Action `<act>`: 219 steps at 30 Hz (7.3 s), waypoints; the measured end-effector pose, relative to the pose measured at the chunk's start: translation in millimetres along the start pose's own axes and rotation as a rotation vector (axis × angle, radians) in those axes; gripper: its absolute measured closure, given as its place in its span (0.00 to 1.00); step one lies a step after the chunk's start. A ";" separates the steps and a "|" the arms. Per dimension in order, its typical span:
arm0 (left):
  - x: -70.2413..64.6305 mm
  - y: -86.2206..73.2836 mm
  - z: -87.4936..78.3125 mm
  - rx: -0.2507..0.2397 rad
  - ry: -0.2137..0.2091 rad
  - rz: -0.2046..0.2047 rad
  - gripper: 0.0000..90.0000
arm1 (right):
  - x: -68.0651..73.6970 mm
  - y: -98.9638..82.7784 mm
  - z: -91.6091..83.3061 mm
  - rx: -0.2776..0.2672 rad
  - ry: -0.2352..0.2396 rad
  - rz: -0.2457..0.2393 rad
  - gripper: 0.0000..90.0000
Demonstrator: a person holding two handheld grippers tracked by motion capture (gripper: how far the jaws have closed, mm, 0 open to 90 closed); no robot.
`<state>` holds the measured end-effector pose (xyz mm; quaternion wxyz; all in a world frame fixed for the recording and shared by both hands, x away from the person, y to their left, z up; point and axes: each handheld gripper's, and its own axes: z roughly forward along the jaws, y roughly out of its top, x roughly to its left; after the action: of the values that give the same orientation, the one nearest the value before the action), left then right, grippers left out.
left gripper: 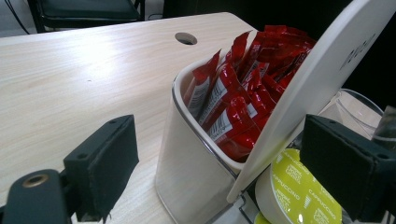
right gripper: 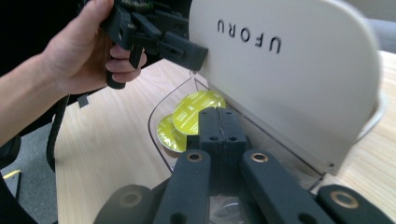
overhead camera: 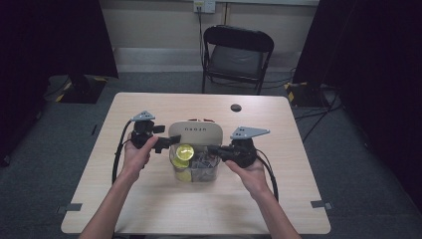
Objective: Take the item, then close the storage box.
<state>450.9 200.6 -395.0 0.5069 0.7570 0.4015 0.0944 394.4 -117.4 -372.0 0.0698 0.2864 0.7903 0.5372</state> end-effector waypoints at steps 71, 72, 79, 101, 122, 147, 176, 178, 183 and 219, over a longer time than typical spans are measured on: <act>1.1 -1.0 -1.5 0.010 0.004 -0.007 0.13 | -50.7 -38.9 -81.4 -0.030 -0.232 0.105 1.00; 1.1 -1.0 -1.5 0.010 0.004 -0.008 0.13 | -51.5 -39.8 -80.4 -0.028 -0.234 0.110 1.00; 1.2 -0.9 -1.6 0.010 0.005 -0.005 0.13 | -56.1 -44.9 -76.1 -0.009 -0.236 0.120 1.00; 1.0 -0.6 -2.0 0.008 0.006 -0.003 0.13 | -58.9 -52.8 -67.0 0.039 -0.240 0.114 0.88; 0.8 0.4 -4.9 0.007 0.007 -0.007 0.16 | -59.1 -55.1 -81.0 0.011 -0.294 0.144 0.54; 1.2 -0.5 -9.6 -0.008 0.012 -0.016 0.17 | -62.8 -106.5 -108.8 0.107 -0.412 0.182 0.45; 20.6 7.5 -36.5 -0.092 0.031 -0.073 0.19 | -80.9 -157.4 -80.0 0.289 -0.580 0.160 0.22; 23.4 8.5 -38.9 -0.095 0.038 -0.079 0.19 | -80.7 -159.6 -80.5 0.274 -0.581 0.152 0.22; 27.5 7.3 -31.9 -0.087 0.049 -0.084 0.19 | -80.1 -162.0 -80.9 0.253 -0.586 0.146 0.22; 8.2 16.9 -20.3 -0.077 -0.022 -0.053 0.23 | -80.1 -163.8 -81.1 0.237 -0.587 0.140 0.21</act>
<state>453.8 217.6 -373.5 0.5423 0.7270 0.4118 0.0884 364.9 -267.6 -499.9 0.2235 0.4890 0.7718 0.3394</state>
